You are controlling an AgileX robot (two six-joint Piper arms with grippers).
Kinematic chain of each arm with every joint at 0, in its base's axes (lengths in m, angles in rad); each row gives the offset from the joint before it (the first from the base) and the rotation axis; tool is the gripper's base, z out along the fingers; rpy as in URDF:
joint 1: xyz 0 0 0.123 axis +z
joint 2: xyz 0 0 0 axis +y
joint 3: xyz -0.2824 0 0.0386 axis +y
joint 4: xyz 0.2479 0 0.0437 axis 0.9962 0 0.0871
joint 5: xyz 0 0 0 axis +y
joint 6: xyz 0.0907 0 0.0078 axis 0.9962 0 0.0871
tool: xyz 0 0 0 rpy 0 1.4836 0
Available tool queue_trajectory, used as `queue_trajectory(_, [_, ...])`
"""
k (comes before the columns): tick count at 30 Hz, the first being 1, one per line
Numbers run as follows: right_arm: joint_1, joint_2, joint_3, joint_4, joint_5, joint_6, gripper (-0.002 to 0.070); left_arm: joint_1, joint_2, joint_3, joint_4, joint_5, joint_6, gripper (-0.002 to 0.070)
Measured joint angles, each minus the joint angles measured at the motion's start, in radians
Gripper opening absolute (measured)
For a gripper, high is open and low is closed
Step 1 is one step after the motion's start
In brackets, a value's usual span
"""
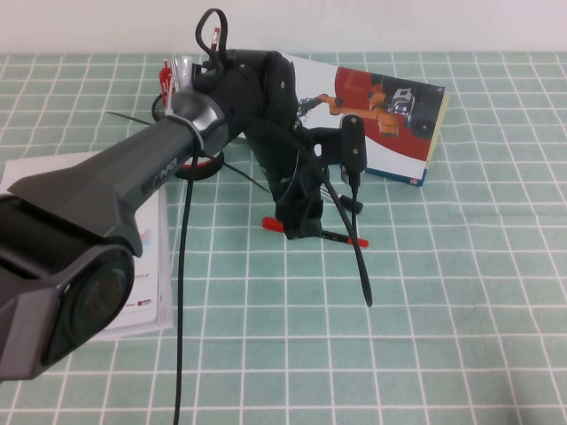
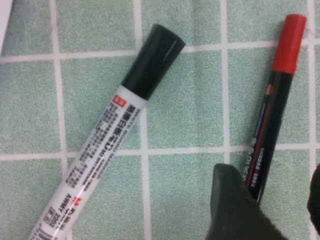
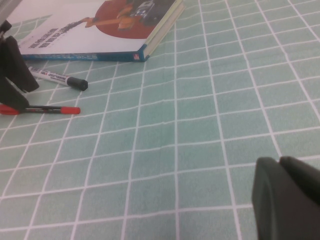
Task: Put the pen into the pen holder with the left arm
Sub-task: Pick up the pen on the table
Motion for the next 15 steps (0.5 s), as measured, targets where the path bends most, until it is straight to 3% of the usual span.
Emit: queue_trajectory(15, [0.0, 0.0, 0.0, 0.0, 0.0, 0.0, -0.002, -0.001, 0.031, 0.002, -0.008, -0.017, 0.0, 0.0291])
